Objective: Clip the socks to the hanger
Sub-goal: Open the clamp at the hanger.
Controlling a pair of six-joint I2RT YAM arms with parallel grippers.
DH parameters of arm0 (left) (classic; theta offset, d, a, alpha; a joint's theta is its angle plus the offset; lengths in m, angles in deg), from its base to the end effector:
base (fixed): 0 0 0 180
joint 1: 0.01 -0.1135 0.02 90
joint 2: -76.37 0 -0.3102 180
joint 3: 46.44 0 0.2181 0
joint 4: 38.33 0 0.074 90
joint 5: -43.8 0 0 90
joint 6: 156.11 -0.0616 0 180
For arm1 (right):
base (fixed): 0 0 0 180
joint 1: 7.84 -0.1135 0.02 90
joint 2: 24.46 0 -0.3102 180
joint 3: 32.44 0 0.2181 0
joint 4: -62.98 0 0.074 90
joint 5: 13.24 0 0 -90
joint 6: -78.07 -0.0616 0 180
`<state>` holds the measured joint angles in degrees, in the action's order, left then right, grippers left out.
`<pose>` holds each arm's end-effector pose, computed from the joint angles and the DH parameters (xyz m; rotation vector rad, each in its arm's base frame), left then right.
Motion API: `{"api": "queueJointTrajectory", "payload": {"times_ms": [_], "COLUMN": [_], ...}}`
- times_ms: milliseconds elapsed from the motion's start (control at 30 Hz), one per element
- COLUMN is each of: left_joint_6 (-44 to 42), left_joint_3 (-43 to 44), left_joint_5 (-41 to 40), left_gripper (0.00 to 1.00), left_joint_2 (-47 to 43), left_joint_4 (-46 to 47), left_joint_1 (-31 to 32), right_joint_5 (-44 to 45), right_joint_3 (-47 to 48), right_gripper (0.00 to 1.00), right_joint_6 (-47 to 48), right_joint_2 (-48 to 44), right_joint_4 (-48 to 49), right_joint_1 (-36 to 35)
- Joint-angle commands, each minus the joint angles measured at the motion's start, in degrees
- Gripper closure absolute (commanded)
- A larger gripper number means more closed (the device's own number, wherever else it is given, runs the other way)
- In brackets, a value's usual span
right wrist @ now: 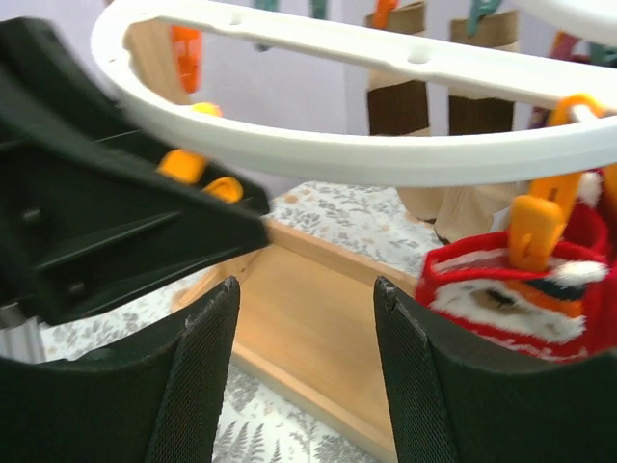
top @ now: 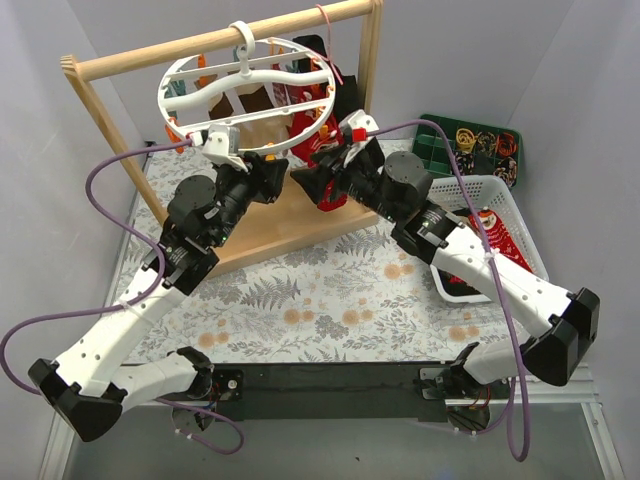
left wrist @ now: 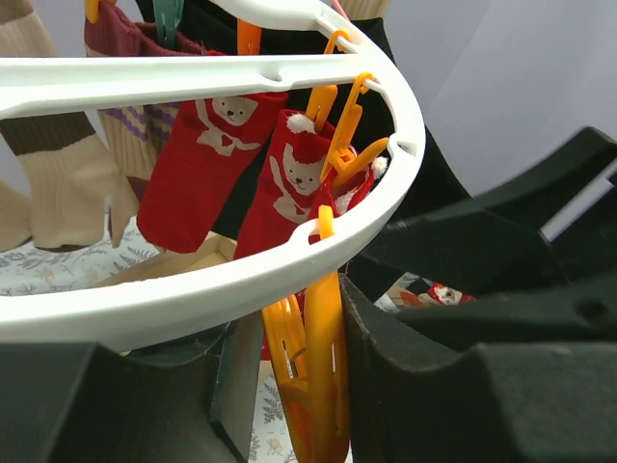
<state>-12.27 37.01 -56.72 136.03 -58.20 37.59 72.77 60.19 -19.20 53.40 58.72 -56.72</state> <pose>0.1630 -0.1114 0.4784 -0.3838 1.5683 -1.1286 0.1933 0.2279 0.4971 -0.5685 1.3261 0.8602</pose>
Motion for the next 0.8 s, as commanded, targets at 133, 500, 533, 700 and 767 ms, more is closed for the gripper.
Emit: {"api": "queueJointTrajectory", "payload": {"times_ms": [133,500,533,700,767], "left_joint_6": [0.8,5.0,5.2,4.4,5.0], "left_joint_3": [-1.2,-1.1,-0.8,3.1,4.6], "left_joint_5": [5.7,6.4,6.0,3.4,3.1], "left_gripper": [0.67,0.38,0.37,0.34,0.33], "left_joint_2": [-3.9,-8.3,-8.7,-8.9,-8.2], "left_joint_4": [-3.7,-10.9,-11.6,-14.7,-14.9], "left_joint_1": [1.3,1.3,1.2,1.2,1.2], "right_joint_5": [4.4,4.4,4.4,4.4,2.7], "right_joint_3": [6.6,11.3,11.3,11.1,10.7], "right_gripper": [0.41,0.42,0.43,0.43,0.43], "right_joint_6": [-4.5,-6.4,-6.4,-6.3,-6.4], "right_joint_2": [6.1,11.9,11.9,12.0,12.0], "right_joint_4": [6.9,7.7,7.6,7.6,7.6], "right_joint_1": [5.9,10.5,10.8,11.4,11.8]}}
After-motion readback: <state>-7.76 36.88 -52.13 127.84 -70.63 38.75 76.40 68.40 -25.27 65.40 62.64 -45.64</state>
